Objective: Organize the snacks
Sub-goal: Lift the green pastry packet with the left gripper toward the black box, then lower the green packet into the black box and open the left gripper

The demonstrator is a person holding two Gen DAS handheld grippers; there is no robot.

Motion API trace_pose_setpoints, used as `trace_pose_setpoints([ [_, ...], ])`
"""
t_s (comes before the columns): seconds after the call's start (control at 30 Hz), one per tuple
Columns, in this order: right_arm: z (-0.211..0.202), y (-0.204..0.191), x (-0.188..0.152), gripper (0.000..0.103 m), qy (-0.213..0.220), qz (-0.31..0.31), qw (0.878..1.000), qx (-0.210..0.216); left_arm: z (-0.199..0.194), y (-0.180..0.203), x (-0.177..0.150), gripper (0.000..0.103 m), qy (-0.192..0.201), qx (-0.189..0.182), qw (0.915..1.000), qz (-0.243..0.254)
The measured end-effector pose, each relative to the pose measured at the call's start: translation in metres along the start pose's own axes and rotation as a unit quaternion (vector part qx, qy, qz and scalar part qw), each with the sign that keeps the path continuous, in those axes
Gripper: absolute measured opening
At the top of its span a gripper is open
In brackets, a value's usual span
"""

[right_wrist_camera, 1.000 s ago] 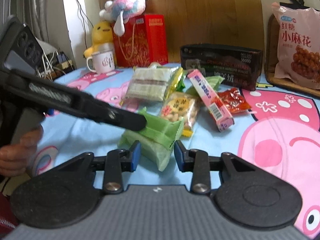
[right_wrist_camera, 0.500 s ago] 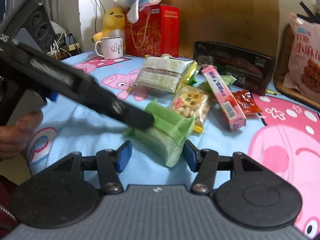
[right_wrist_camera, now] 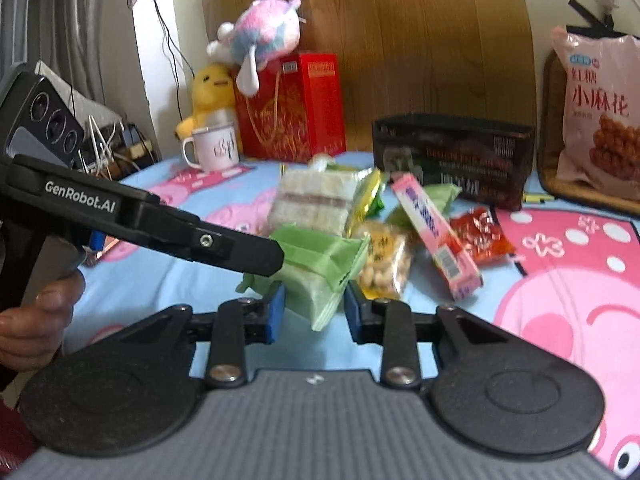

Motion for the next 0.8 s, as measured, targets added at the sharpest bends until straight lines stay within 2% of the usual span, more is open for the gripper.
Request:
trace_pose_setpoints([
  [0.5,-0.002,0.008,0.026,0.035,0.046,0.009,0.999,-0.014,-0.001,0.007,0.038,0.047,0.019,0.012,0.9993,0.031],
  [0.8,0.017,0.044,0.060,0.035,0.064,0.026,0.997,-0.023,0.025,0.000,0.096,0.047,0.020,0.013,0.9991,0.036],
])
Point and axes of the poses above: each gripper's, at about its wrist camera, not at the fingertips, and z roughly the way its jaws point, y to its right, x to its top, the point moved 2 cm from there along z, roughly the way its jaws point, and after that the axes turned 12 degrees about -y, right-handed, at the moved point
